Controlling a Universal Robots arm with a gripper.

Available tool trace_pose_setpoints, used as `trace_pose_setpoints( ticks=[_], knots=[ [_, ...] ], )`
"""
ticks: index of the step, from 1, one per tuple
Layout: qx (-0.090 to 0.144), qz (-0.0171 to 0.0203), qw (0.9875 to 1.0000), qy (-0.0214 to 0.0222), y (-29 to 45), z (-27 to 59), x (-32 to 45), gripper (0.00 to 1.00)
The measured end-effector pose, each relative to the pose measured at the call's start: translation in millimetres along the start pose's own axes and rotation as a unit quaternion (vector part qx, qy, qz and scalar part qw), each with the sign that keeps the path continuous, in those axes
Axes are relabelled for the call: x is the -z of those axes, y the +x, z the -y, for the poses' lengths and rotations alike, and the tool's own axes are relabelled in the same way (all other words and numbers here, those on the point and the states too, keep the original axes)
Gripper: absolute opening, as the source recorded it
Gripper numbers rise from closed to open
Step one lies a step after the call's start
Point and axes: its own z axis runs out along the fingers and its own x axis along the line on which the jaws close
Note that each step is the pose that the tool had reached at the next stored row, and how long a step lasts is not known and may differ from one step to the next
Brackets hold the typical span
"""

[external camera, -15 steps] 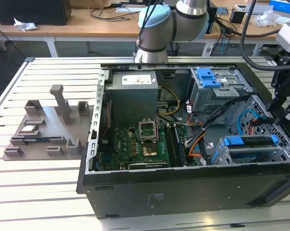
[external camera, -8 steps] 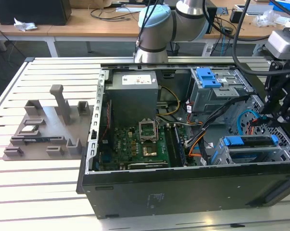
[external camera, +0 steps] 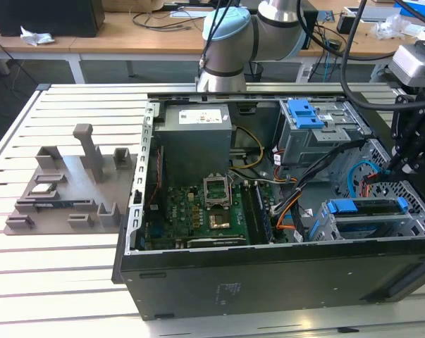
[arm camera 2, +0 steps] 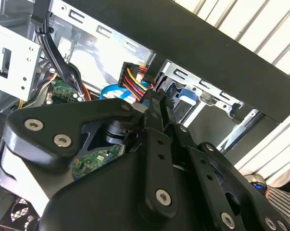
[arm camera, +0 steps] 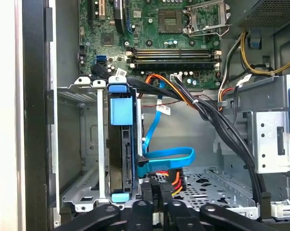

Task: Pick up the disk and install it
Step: 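Insert the first disk wire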

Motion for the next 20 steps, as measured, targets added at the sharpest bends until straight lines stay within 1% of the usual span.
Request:
trace_pose_setpoints(
  ticks=[1, 4, 6, 7, 12, 16, 20],
  knots=[
    [0.000, -0.0006, 1.0000, 0.0000, 0.0, 0.0, 0.1, 0.17],
    [0.000, -0.0017, 1.0000, 0.0001, 0.0, 0.0, 0.0, 0.17],
    [0.000, -0.0017, 1.0000, 0.0001, 0.4, -0.4, 0.0, 0.17],
    [0.000, -0.0018, 1.0000, 0.0001, 1.5, -1.0, 0.1, 0.17],
    [0.000, -0.0017, 1.0000, 0.0001, 11.8, -4.8, -0.7, 0.17],
    [0.000, -0.0016, 1.0000, 0.0000, 14.5, -5.6, -2.5, 0.17],
    [0.000, -0.0019, 1.0000, 0.0001, 15.5, -6.0, -3.8, 0.17]
  ],
)
